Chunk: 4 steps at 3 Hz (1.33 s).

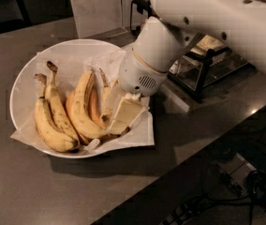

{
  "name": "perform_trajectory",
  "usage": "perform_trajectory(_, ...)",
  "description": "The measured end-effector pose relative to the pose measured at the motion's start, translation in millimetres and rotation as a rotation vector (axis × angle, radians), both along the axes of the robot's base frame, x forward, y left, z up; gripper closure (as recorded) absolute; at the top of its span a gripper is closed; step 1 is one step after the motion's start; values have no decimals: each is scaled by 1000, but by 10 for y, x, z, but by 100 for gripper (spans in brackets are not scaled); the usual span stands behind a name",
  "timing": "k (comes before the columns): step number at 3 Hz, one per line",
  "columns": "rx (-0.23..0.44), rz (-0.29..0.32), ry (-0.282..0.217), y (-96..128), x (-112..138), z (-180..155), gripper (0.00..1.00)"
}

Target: Pick banana from white bowl

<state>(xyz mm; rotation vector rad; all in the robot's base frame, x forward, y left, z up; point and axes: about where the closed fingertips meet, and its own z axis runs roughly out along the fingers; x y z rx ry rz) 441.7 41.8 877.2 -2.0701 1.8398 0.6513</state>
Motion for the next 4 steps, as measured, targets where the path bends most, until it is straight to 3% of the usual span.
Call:
perform_trajectory(1, -5, 7, -14, -3, 56, 33, 100)
perform_trajectory(2, -5, 7, -14, -3, 56, 34, 100)
perform_trajectory(4, -47, 61, -110, 160, -15, 371, 100)
